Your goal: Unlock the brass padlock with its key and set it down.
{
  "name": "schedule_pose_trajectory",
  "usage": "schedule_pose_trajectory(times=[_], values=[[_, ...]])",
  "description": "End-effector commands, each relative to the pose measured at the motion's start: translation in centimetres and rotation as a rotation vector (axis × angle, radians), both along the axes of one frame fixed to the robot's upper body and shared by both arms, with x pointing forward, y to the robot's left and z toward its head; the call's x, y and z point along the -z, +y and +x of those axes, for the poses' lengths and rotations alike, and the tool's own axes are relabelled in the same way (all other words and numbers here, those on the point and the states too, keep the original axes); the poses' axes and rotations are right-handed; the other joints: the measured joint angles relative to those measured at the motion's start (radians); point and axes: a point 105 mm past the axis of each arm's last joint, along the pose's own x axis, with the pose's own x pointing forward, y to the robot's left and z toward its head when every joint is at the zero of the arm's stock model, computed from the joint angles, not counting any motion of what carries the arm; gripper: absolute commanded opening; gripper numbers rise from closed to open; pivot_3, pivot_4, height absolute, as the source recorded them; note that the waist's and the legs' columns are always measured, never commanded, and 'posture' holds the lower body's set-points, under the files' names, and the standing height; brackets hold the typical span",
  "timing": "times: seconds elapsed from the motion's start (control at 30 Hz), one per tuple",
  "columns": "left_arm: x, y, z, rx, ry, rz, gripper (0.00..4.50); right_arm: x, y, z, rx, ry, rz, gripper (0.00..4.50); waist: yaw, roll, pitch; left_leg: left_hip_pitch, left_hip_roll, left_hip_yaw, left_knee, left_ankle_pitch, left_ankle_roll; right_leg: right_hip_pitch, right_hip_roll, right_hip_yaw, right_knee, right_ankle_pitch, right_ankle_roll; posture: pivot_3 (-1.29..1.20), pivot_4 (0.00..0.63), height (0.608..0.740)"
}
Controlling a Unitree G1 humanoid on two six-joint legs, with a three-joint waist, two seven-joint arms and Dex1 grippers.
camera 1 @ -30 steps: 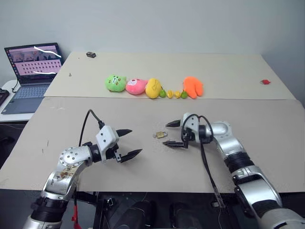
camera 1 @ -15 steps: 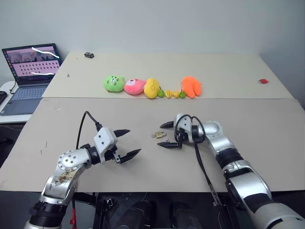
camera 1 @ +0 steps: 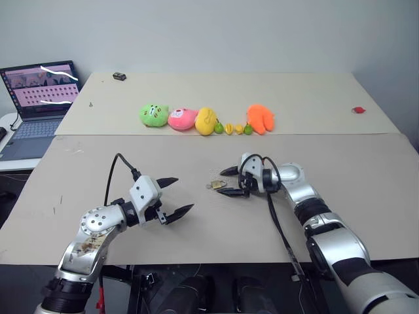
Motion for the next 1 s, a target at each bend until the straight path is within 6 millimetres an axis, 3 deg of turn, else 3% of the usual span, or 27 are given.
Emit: schedule_pose_trajectory(times=[0.03,0.13,0.63,0.73,1.0], values=[[-1.3,-0.4,0.3,0.002,-0.059,-0.012,4.50,-1.5,0.2,0.3,-0.013,-0.052,0.035,2.02,0.000,0.000,0.000,0.000,0.000,0.000,0.000,0.000,0.000,0.000,0.000,0.000,0.000,0.000,0.000,0.00,0.150,0.740],[-1.3,-0.3,0.5,-0.013,-0.061,-0.023,4.50,-1.4,0.3,0.3,-0.013,-0.049,0.037,0.96,0.000,0.000,0.000,0.000,0.000,0.000,0.000,0.000,0.000,0.000,0.000,0.000,0.000,0.000,0.000,0.00,0.150,0.740],[-0.7,0.2,0.8,-0.049,-0.045,-0.033,4.50,-1.9,-0.7,0.4,0.011,-0.102,0.020,0.93,0.000,0.000,0.000,0.000,0.000,0.000,0.000,0.000,0.000,0.000,0.000,0.000,0.000,0.000,0.000,0.00,0.150,0.740],[-0.4,0.5,0.9,-0.060,-0.039,-0.027,4.50,-3.2,-1.6,-0.1,0.003,-0.142,0.042,0.93,0.002,0.000,0.000,0.000,0.000,0.000,0.000,0.000,0.000,0.000,0.000,0.000,0.000,0.000,0.000,0.00,0.150,0.740],[-0.2,0.3,1.3,-0.051,-0.032,-0.028,4.50,-3.7,-2.4,-1.8,0.007,-0.159,0.051,0.93,0.000,0.000,0.000,0.000,0.000,0.000,0.000,-0.004,0.006,0.000,0.000,0.000,0.001,0.000,0.000,0.00,0.150,0.740]])
